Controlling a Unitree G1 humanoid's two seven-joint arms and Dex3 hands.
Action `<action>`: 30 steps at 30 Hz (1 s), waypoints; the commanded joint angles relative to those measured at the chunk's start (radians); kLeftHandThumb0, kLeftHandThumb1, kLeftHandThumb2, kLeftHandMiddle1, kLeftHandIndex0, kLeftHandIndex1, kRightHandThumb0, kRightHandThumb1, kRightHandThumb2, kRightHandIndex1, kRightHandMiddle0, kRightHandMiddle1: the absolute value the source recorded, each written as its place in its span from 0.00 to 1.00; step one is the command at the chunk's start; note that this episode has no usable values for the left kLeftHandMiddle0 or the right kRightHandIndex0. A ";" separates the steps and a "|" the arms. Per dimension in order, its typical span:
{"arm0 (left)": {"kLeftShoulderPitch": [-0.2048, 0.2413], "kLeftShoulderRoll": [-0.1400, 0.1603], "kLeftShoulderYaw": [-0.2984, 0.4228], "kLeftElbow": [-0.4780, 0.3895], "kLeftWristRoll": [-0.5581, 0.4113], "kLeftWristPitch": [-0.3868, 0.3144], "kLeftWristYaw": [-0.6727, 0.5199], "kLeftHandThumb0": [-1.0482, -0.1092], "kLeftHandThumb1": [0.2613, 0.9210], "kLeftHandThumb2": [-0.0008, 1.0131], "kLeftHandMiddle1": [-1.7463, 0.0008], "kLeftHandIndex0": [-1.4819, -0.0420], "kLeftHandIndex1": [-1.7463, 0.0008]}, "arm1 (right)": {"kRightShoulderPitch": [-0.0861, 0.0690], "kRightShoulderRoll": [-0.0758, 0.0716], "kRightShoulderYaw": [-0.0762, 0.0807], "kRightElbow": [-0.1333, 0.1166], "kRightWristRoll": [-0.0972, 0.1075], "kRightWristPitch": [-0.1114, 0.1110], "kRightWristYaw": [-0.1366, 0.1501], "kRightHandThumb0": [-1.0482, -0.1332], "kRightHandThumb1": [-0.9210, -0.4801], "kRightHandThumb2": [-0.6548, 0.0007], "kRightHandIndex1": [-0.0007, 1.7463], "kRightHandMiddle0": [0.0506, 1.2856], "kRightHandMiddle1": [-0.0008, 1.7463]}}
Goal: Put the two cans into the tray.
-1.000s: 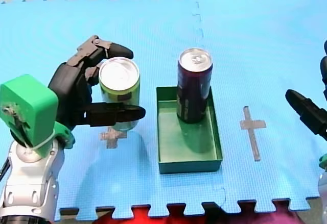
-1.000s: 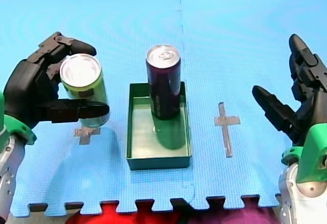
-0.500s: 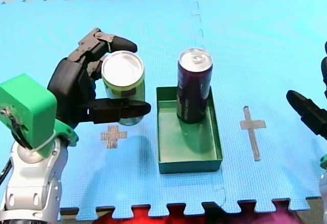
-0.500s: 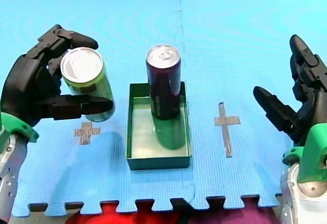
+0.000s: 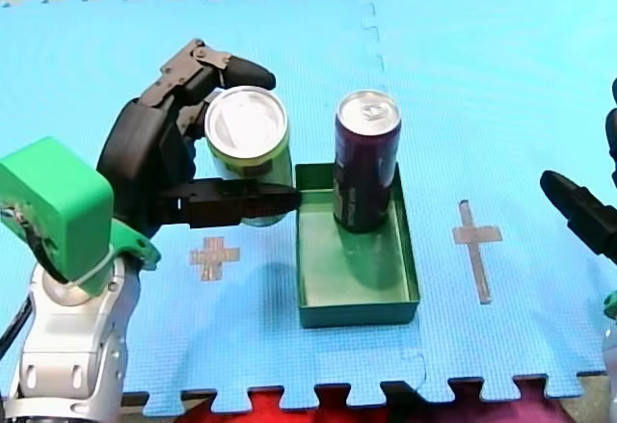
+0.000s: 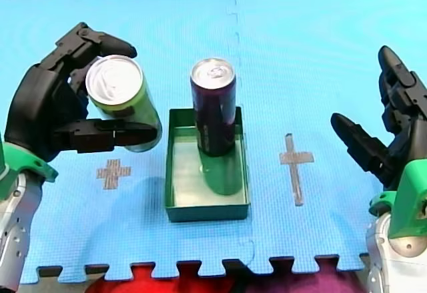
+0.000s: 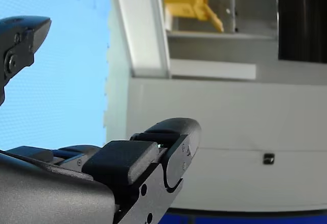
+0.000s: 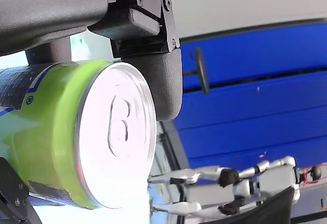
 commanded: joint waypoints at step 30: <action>-0.037 -0.058 -0.064 0.001 0.004 -0.011 -0.007 0.84 0.27 0.60 0.00 0.65 0.00 | -0.013 -0.001 0.000 0.009 -0.004 0.007 -0.011 0.90 0.43 1.00 0.00 0.46 0.00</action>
